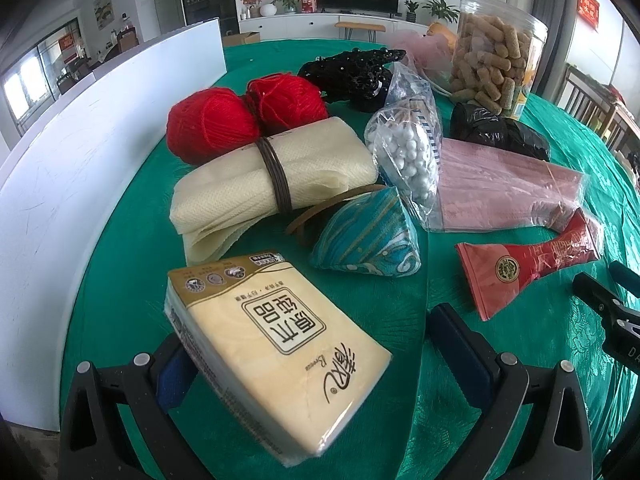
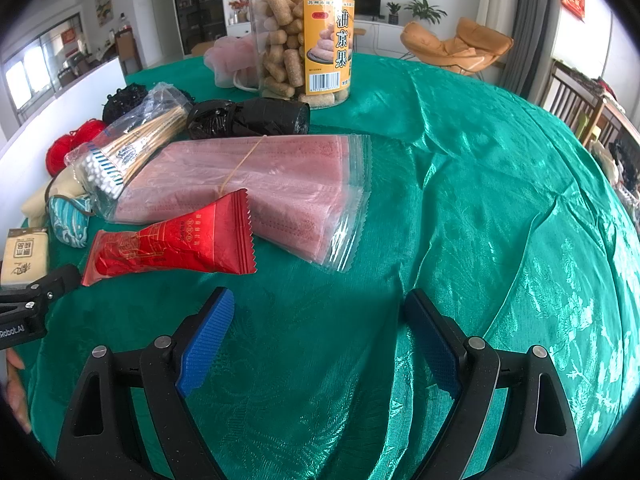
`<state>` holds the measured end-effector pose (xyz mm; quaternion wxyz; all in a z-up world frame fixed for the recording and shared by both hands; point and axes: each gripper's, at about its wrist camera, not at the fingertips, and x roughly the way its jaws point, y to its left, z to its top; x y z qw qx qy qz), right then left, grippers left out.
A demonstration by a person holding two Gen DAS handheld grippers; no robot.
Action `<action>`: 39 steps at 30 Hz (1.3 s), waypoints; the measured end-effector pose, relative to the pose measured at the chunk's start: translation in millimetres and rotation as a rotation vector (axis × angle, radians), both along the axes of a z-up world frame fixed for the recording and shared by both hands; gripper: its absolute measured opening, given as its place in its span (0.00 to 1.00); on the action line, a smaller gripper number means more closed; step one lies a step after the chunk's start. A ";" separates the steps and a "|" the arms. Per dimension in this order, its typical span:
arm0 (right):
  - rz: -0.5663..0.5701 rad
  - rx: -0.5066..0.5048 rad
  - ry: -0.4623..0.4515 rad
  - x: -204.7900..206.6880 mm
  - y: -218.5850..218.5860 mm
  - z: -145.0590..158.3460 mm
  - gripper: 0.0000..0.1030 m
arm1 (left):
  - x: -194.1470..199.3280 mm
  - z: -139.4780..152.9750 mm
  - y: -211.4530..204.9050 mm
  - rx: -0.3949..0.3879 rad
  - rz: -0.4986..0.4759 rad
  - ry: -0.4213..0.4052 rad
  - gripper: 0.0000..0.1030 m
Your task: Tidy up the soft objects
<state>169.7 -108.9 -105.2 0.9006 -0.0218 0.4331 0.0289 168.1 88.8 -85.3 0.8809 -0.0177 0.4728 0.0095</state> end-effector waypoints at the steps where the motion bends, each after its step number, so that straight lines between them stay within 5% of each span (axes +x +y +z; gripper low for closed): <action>1: 0.000 0.000 0.000 -0.3 0.2 0.1 0.86 | 1.0 -0.4 -0.2 0.000 0.000 0.000 1.00; 39: 0.000 0.000 -0.001 0.0 -0.1 -0.2 0.86 | 2.1 -0.8 0.1 0.001 0.002 -0.003 1.00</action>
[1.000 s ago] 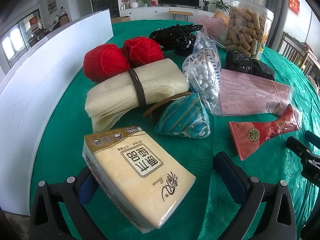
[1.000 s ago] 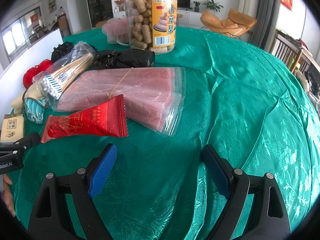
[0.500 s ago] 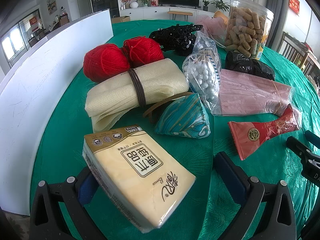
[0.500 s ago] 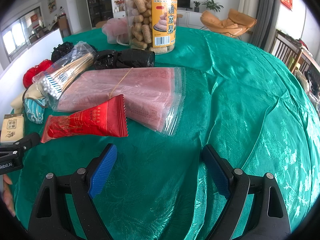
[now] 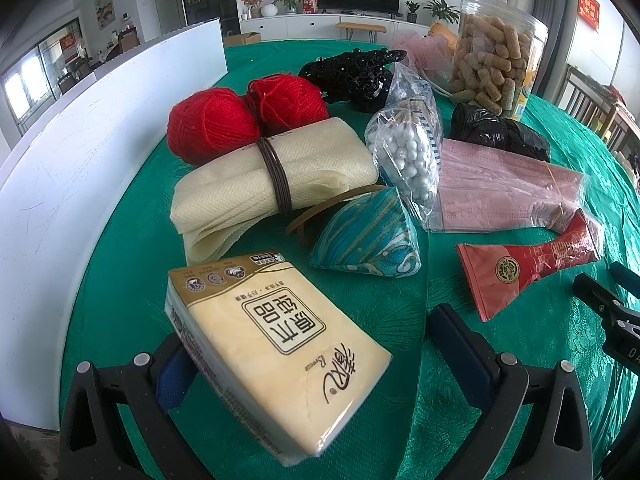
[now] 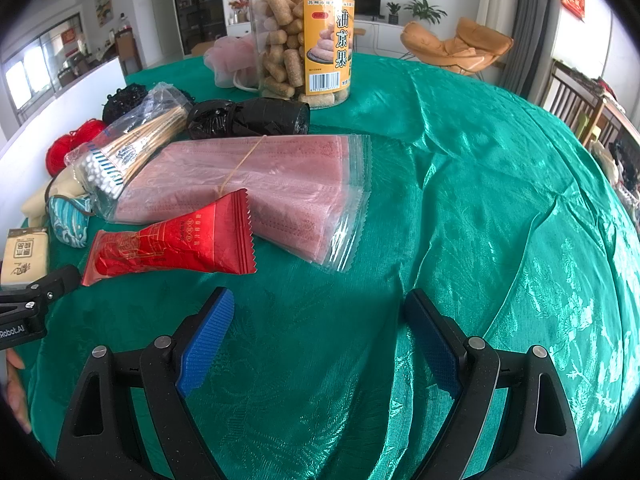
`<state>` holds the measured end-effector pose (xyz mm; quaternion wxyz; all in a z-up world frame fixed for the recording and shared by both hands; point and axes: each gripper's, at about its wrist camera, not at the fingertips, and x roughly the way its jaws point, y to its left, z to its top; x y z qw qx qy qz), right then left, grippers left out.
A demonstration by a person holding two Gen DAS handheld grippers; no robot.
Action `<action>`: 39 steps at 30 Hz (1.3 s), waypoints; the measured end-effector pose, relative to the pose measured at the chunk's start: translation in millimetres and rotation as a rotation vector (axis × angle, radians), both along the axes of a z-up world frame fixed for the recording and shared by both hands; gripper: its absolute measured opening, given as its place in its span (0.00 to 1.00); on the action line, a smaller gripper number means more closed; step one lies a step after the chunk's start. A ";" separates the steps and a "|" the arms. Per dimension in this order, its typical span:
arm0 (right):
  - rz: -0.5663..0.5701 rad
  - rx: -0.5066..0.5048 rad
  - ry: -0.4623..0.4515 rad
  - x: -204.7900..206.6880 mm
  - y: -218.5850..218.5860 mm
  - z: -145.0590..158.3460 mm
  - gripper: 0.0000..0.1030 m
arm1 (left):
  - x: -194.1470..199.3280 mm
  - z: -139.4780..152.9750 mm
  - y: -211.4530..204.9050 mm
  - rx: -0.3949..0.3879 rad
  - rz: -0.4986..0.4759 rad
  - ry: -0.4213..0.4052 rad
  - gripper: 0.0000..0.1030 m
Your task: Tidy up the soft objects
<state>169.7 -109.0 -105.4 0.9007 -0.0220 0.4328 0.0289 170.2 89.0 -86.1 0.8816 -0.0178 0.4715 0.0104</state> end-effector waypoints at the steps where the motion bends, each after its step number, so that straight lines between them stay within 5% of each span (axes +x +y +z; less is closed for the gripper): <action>1: 0.000 0.000 0.000 -0.2 0.2 0.1 0.86 | 0.5 0.1 -0.7 0.000 0.001 0.000 1.00; 32: 0.000 0.000 0.000 -0.2 0.1 0.1 0.86 | -0.4 -0.4 -1.0 0.002 -0.001 -0.003 1.00; 39: 0.000 0.000 0.000 -0.2 0.0 0.2 0.86 | 3.2 1.0 1.4 -0.015 -0.028 0.049 1.00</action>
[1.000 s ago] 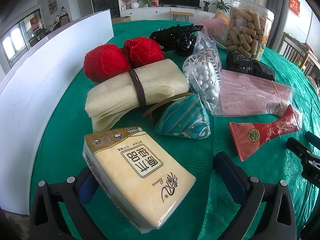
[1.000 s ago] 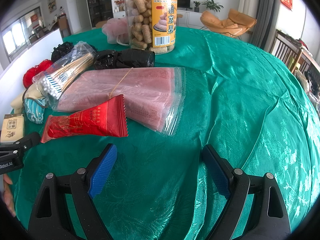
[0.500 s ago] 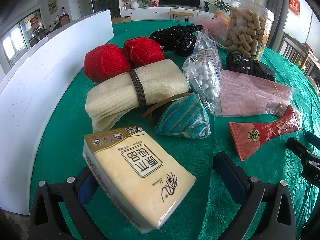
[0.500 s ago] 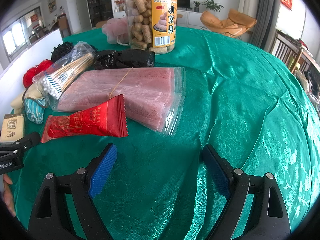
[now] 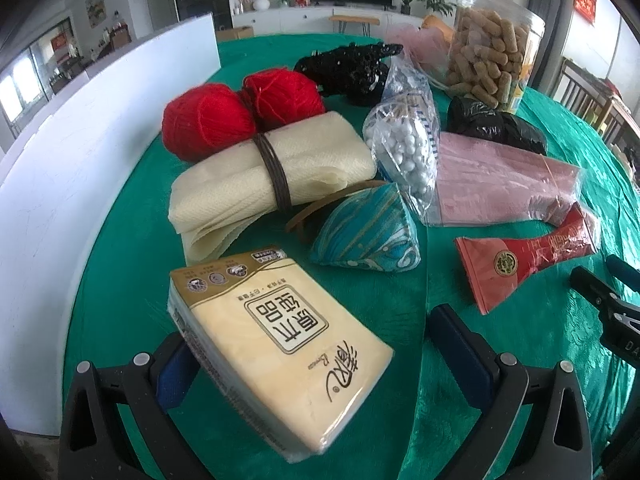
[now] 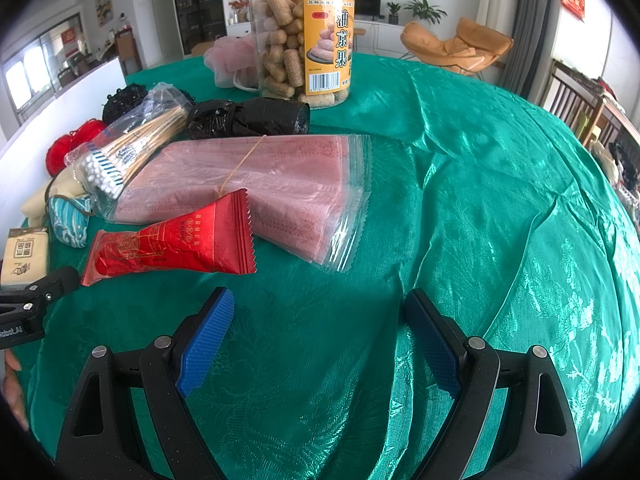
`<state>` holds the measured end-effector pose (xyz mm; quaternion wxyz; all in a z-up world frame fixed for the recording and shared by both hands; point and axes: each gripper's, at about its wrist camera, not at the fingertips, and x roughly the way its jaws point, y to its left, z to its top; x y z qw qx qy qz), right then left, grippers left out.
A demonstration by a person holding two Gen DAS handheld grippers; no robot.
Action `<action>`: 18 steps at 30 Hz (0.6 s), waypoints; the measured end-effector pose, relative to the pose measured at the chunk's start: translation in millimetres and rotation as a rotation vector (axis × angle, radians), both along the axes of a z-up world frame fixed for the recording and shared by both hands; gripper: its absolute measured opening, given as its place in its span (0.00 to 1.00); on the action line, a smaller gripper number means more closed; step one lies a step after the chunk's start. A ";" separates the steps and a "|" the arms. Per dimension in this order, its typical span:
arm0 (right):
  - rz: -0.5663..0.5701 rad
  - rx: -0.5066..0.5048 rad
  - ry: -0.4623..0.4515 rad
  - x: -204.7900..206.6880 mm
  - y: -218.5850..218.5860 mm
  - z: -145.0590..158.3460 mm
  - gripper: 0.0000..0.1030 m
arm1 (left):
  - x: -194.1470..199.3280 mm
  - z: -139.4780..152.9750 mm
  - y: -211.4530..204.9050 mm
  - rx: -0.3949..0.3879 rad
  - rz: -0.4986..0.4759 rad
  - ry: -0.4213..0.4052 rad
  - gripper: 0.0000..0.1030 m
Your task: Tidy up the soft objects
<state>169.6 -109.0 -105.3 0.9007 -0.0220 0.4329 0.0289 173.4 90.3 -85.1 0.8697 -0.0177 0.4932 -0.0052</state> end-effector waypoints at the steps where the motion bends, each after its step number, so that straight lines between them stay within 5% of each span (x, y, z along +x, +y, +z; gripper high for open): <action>1: 0.000 0.000 0.000 0.0 0.0 0.0 0.86 | -0.5 1.4 2.5 -0.019 0.001 0.011 1.00; 6: 0.000 0.000 0.000 -0.2 0.2 0.1 0.86 | -17.1 23.5 48.6 -0.387 0.010 -0.040 1.00; 9: 0.000 0.000 0.000 -0.2 0.2 0.1 0.86 | -24.9 34.7 67.9 -0.469 -0.001 -0.069 1.00; 14: 0.000 0.000 0.000 -0.1 0.1 0.1 0.86 | -32.0 49.7 67.1 -0.405 -0.074 -0.060 1.00; 18: 0.000 0.000 0.000 -0.2 0.2 0.1 0.86 | -27.1 45.5 40.6 -0.184 -0.109 -0.017 1.00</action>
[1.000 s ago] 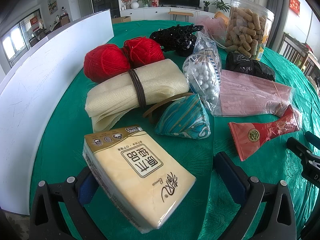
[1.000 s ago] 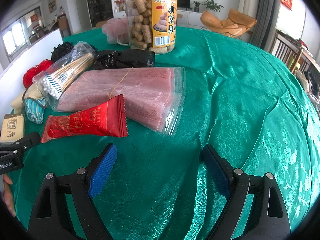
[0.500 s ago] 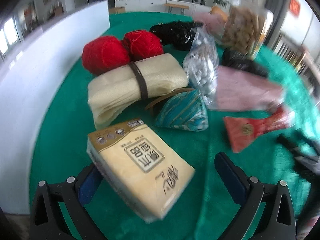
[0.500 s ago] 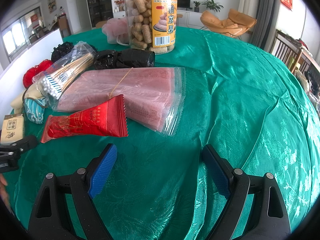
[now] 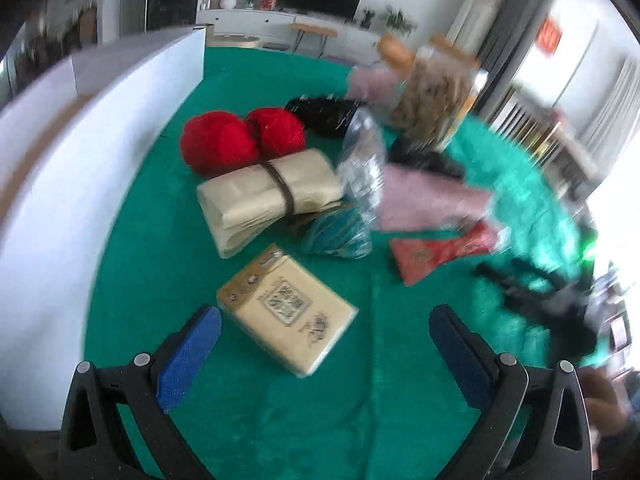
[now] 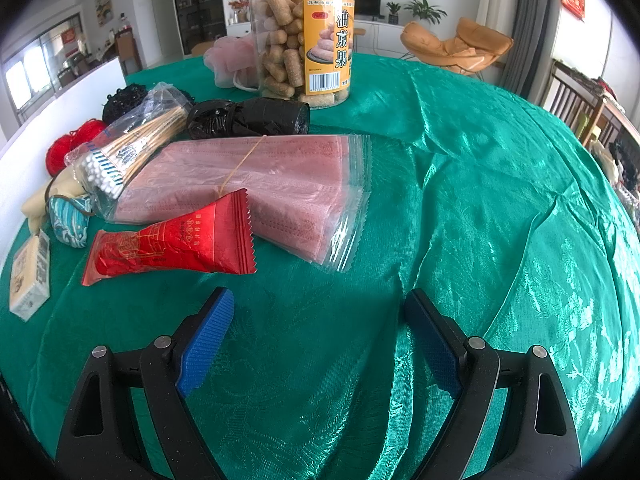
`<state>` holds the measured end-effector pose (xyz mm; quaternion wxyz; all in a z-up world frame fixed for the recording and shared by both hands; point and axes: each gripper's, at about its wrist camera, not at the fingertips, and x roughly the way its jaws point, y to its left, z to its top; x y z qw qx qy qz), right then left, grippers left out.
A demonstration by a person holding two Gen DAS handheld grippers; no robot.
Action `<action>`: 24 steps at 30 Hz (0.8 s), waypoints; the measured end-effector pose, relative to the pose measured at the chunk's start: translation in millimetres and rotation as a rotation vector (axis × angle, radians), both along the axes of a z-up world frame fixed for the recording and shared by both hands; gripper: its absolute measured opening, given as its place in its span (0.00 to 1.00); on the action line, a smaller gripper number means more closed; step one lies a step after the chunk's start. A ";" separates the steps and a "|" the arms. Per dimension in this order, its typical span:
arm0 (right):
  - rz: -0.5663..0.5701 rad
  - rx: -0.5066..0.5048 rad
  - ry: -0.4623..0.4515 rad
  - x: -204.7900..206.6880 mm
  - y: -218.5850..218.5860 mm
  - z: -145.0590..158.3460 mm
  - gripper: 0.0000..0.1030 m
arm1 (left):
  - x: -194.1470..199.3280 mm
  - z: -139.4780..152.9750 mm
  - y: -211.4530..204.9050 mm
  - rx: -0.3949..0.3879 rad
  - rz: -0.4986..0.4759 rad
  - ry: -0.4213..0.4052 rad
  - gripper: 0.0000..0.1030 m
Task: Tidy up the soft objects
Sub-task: 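Grasp and lift the tissue pack with left tool while right tool grasps the red packet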
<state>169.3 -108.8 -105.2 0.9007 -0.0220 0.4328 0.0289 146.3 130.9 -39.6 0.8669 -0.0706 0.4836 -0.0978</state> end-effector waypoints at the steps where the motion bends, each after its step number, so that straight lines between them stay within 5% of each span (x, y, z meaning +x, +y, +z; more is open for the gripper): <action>1: 0.000 0.000 0.000 0.0 0.0 0.0 0.86 | 8.2 -7.5 -2.2 0.034 0.032 0.046 1.00; 3: 0.000 0.000 0.000 0.2 -0.2 0.0 0.86 | 24.2 -24.7 1.5 0.037 0.141 0.157 1.00; 7: 0.000 0.000 0.000 -0.1 0.0 0.1 0.86 | 40.9 -45.2 -1.4 0.084 0.299 0.240 1.00; 9: 0.000 0.000 0.000 -0.1 0.0 0.2 0.86 | 44.5 -50.0 -11.4 0.197 0.295 0.250 1.00; 14: 0.000 0.000 0.000 0.0 -0.1 0.1 0.86 | 39.3 -43.1 12.5 0.225 0.262 0.274 1.00; 21: 0.000 0.000 0.000 0.0 -0.3 0.2 0.86 | 42.5 -49.8 49.1 0.141 0.267 0.317 0.98; 23: 0.001 0.001 0.000 0.0 -0.3 0.0 0.86 | 42.0 -45.0 49.7 0.132 0.282 0.287 0.86; 24: 0.005 0.005 0.002 0.4 -0.6 0.3 0.88 | 42.8 -41.3 44.9 0.129 0.271 0.266 0.70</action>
